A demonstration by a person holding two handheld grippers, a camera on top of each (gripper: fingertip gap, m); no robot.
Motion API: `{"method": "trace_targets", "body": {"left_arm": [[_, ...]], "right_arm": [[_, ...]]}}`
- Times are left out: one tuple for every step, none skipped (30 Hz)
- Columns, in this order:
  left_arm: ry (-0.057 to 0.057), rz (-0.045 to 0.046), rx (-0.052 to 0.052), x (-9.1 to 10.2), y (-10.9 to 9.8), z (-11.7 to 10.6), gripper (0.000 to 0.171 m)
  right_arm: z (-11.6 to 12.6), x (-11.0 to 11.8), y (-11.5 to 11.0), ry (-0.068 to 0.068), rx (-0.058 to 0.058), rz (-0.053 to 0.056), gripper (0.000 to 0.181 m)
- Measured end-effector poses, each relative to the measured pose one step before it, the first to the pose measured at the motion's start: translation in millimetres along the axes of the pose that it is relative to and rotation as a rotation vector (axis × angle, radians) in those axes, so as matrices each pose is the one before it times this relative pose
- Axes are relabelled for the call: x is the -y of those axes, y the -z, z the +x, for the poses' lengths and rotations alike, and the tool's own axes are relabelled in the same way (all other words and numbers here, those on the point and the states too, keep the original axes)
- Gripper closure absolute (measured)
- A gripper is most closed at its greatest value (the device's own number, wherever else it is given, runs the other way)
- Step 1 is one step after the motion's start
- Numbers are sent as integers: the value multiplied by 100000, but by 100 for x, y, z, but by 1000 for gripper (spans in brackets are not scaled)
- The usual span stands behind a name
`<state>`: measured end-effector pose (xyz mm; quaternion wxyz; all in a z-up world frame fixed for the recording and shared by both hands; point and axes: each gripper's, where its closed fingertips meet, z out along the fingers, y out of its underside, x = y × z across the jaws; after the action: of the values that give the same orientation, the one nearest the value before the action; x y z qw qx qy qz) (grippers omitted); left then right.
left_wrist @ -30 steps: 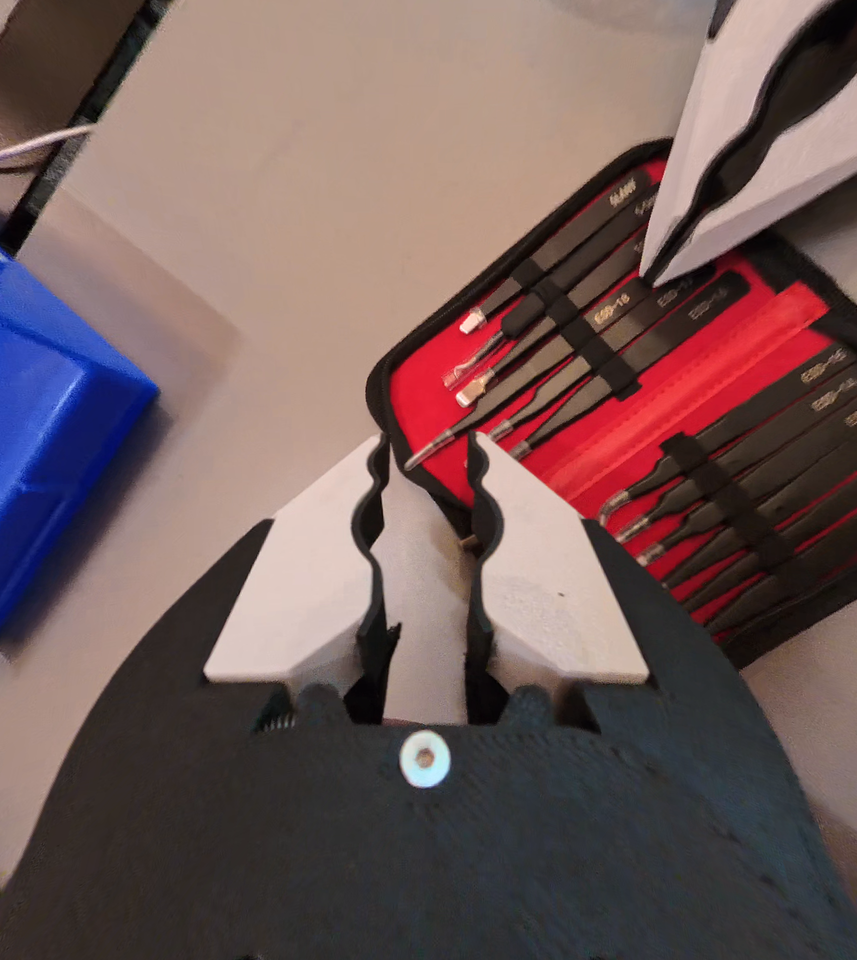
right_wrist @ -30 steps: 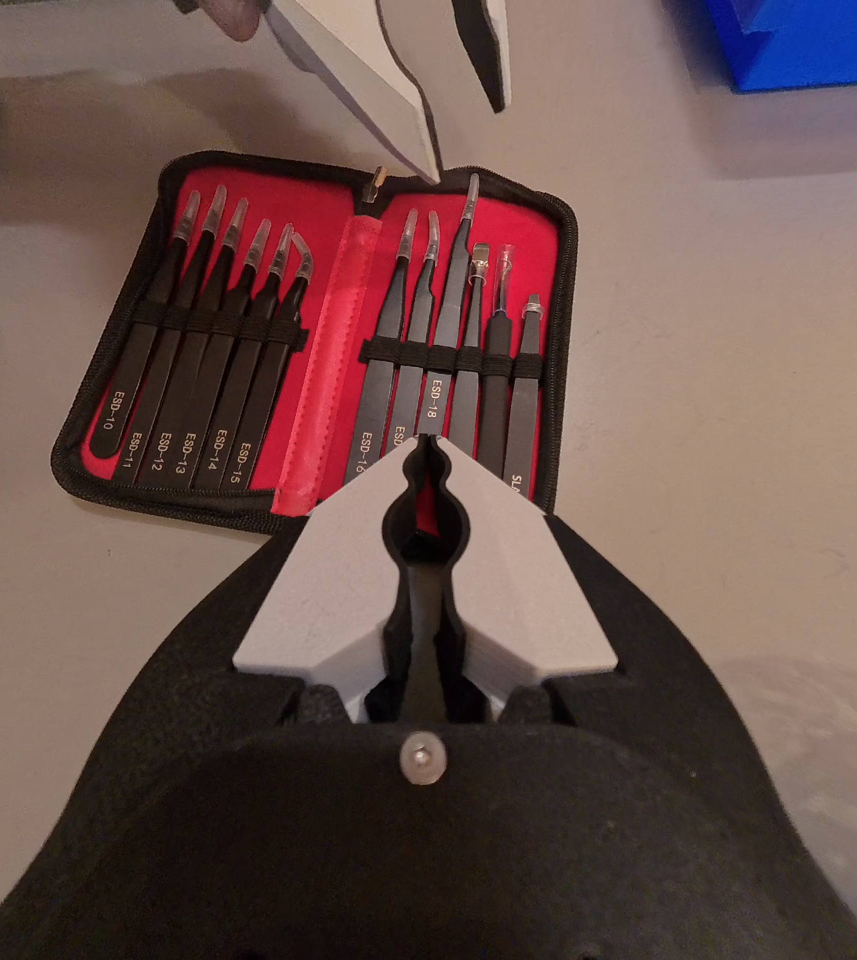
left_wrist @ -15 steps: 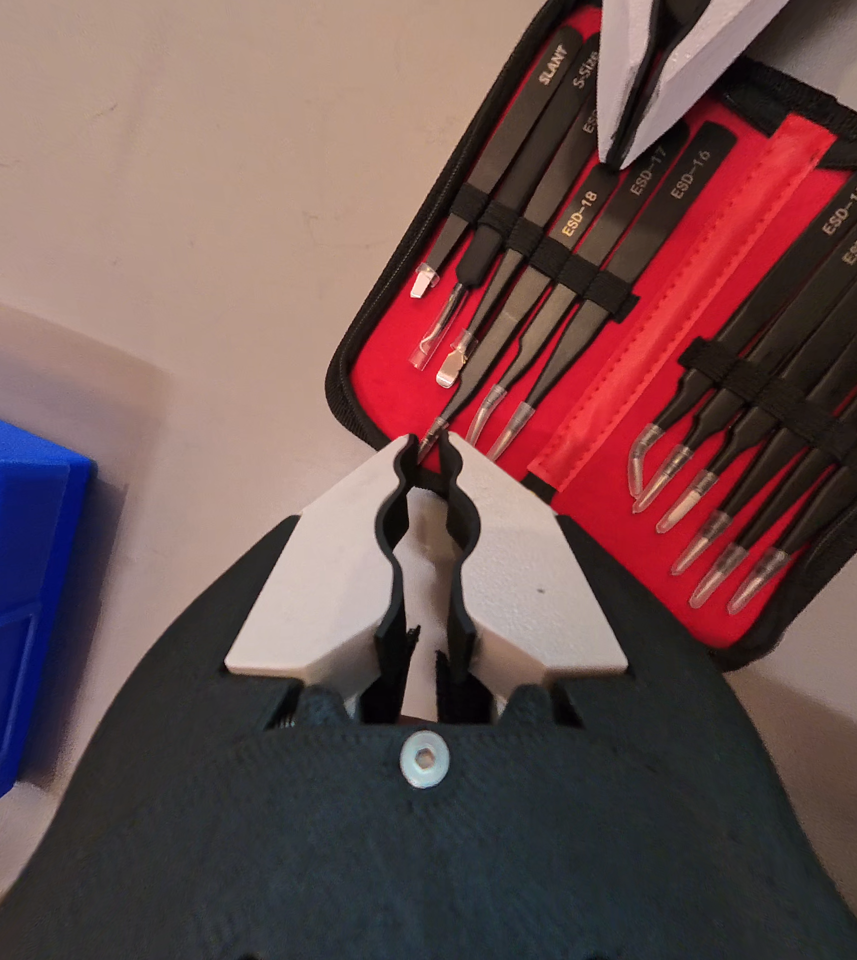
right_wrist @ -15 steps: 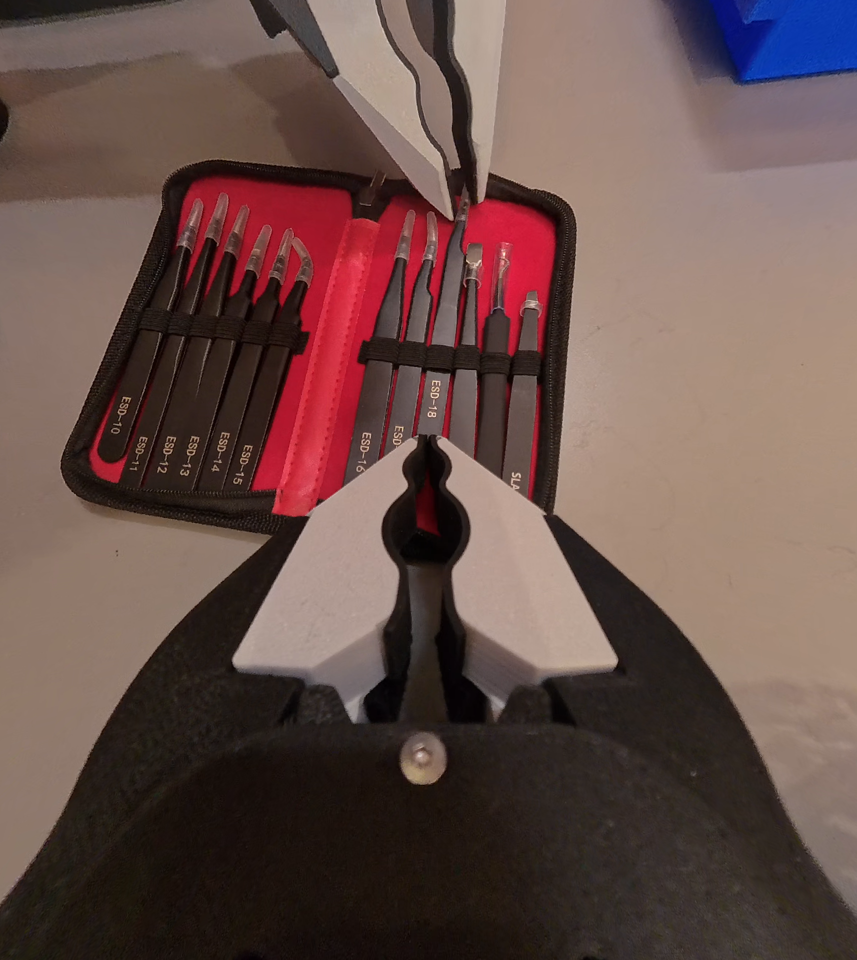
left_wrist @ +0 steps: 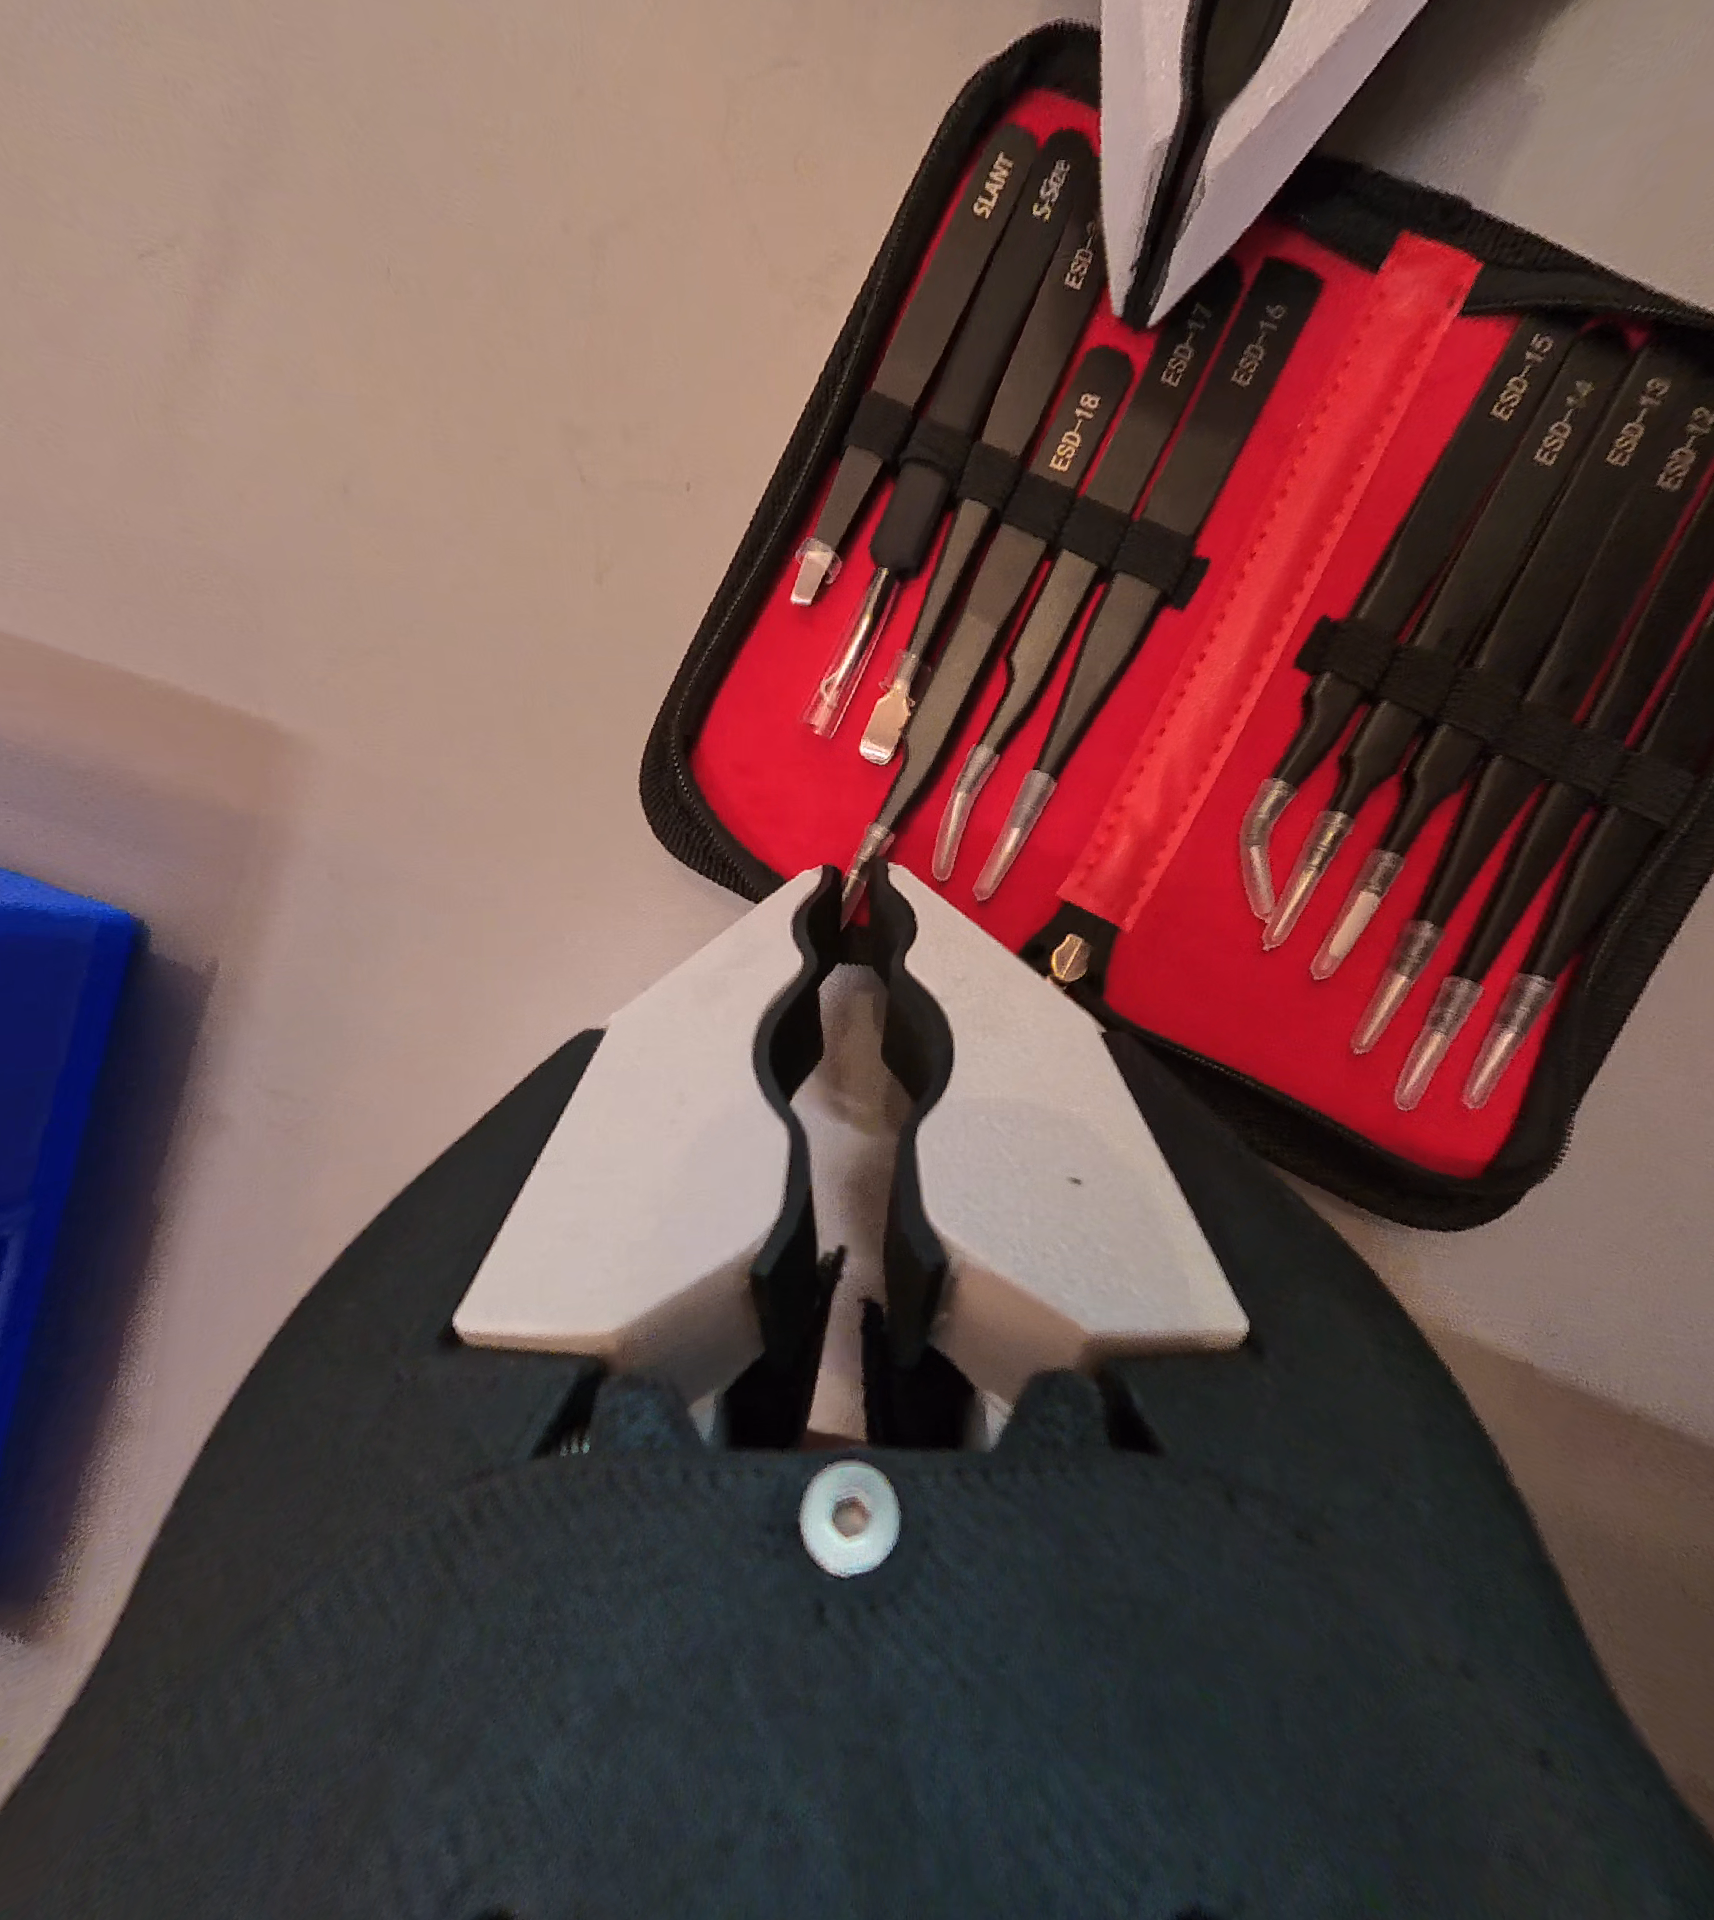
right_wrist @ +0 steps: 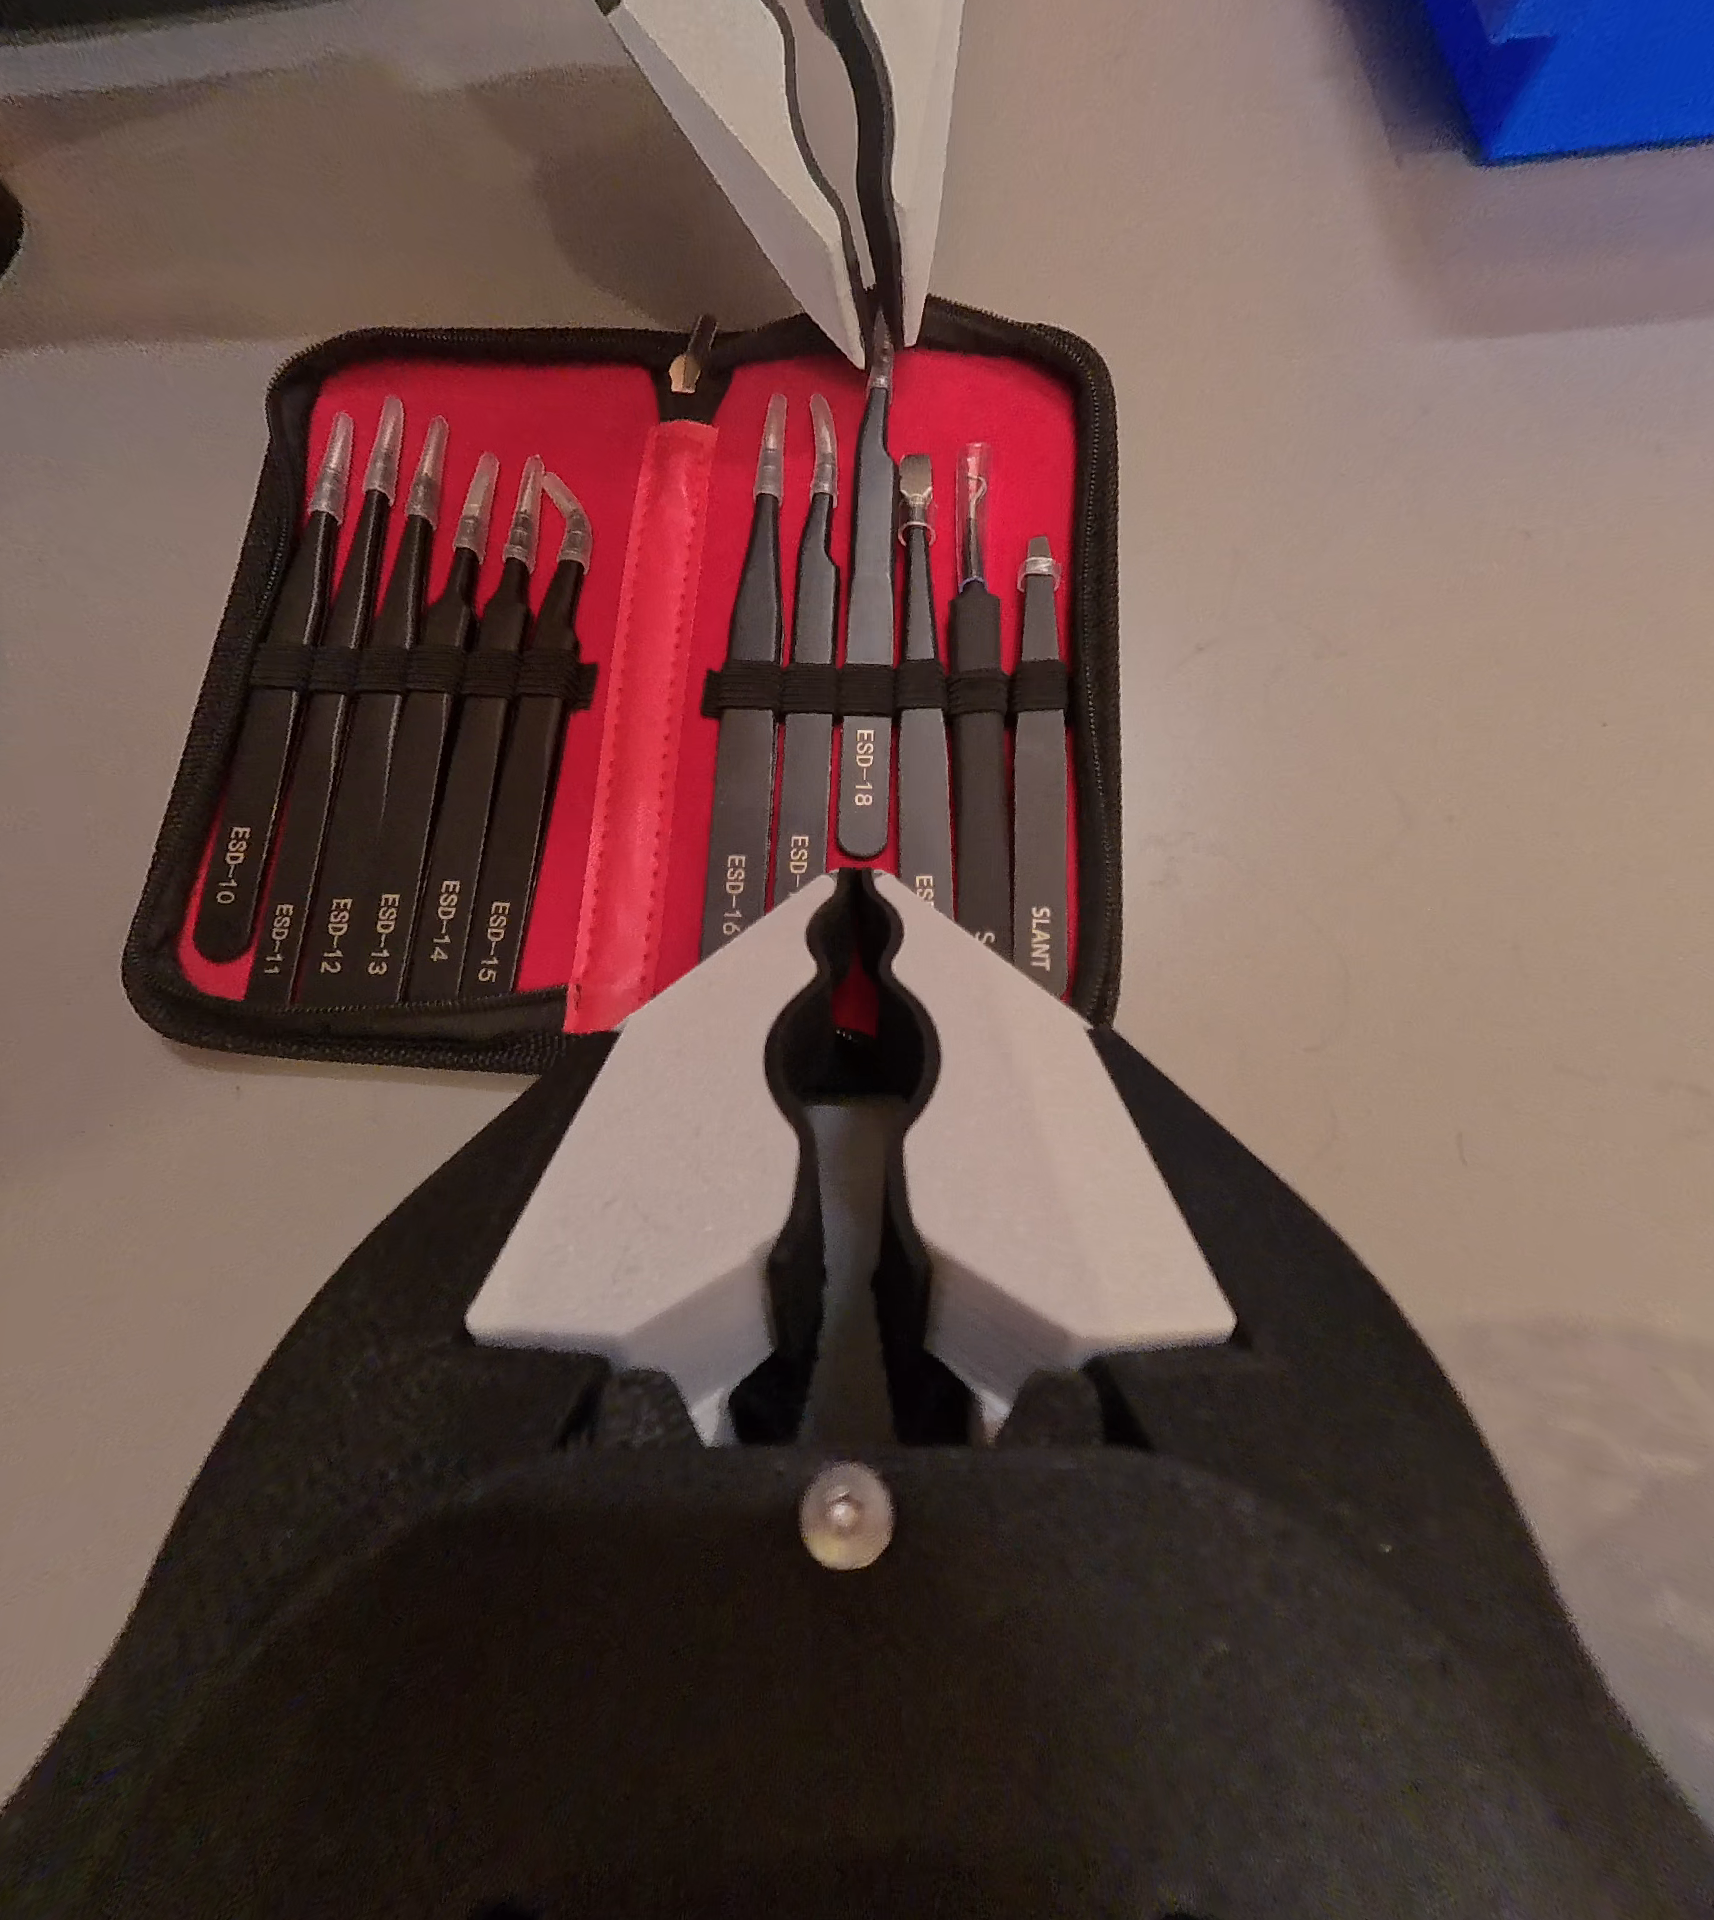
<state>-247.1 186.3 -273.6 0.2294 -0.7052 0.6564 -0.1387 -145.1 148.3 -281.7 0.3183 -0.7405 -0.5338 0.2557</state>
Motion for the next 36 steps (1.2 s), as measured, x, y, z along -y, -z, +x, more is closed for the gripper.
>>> {"method": "trace_targets", "body": {"left_arm": [[2395,3108,-1260,-65,18,38,170],[2019,2670,-1237,-116,39,75,170],[1856,2861,-1130,17,100,61,170],[1470,2292,-1028,17,116,47,170],[799,1020,-898,-51,110,43,170],[1045,1166,-815,103,116,20,170],[892,284,-404,123,81,29,171],[-528,-2385,481,-50,-41,109,171],[-2336,-3568,687,-48,-88,233,171],[-1696,-2406,731,11,-12,49,171],[-209,-390,-230,113,82,-54,171],[-229,477,-270,137,83,-104,171],[146,391,-525,73,64,-54,170],[361,660,-793,50,63,3,171],[690,1051,-957,-26,42,-22,171],[1268,1512,-1310,-86,43,-17,171],[1937,3115,-1758,25,98,-13,171],[2766,3910,-2052,25,87,-36,171],[2573,2917,-1749,-170,7,-24,171],[2154,2786,-1180,-126,-6,-23,171],[2432,2043,1651,-269,208,-450,171],[2571,1075,2834,-611,685,-765,171],[3865,3637,1113,-261,951,-571,171],[2561,1910,608,-30,761,-120,171],[-1494,-870,757,229,313,410,171],[-3132,-394,1760,594,112,334,171],[-3272,-750,1210,487,8,259,171],[-3322,-3583,972,11,-233,193,171],[-3862,-4513,773,-118,-491,193,171],[-3031,-3045,-1506,106,-654,462,171],[-2642,-2740,-2376,139,-717,540,169],[-2953,-4519,369,-208,-631,95,165],[-2477,-3529,944,-142,-511,-52,163],[-974,-217,-1267,244,-389,220,162],[-364,-1225,416,4,-363,-93,160],[-1391,-3410,2060,-435,-374,-309,161]], "right_arm": [[-16,-25,15,-417,631,-47,181],[-29,-13,-26,213,256,-123,181],[-7,-7,-22,-262,332,-44,181],[-11,-7,-2,-622,651,-68,181],[-15,-5,-13,-649,739,-22,181],[-10,6,-14,-505,526,-35,181],[-1,-10,-13,31,-12,-111,181],[3,0,-10,255,-232,-64,181],[-8,2,-31,171,-88,-125,181],[-7,-7,-16,-13,142,-123,181],[6,1,5,-258,276,-7,181],[4,-7,-3,-105,83,10,181],[8,-3,5,-56,1,7,181],[3,-10,5,-364,271,7,181],[2,-12,-1,-508,440,31,181],[0,-2,12,-308,319,6,181],[1,-4,-9,-54,112,-15,181],[1,2,7,-191,142,45,181],[1,-8,-9,-371,269,20,181],[3,6,-18,-215,196,-43,181],[-1,-17,-16,-91,90,-102,181],[2,-9,-6,-104,78,-49,181],[4,-5,0,-178,136,46,181],[2,3,-8,-180,195,43,181],[2,23,-8,-311,397,54,181],[2,12,1,-651,701,31,181],[3,12,3,-677,681,25,181],[-8,-1,4,-345,365,50,181],[-4,-6,7,122,-95,62,181],[0,1,4,353,-328,53,181],[-10,5,3,234,-178,45,181],[-3,-2,5,5,45,28,181],[2,-2,-5,-138,149,24,181],[3,2,4,-84,91,15,181],[-6,1,0,-4,39,4,181],[2,0,4,-71,104,6,181]]}}
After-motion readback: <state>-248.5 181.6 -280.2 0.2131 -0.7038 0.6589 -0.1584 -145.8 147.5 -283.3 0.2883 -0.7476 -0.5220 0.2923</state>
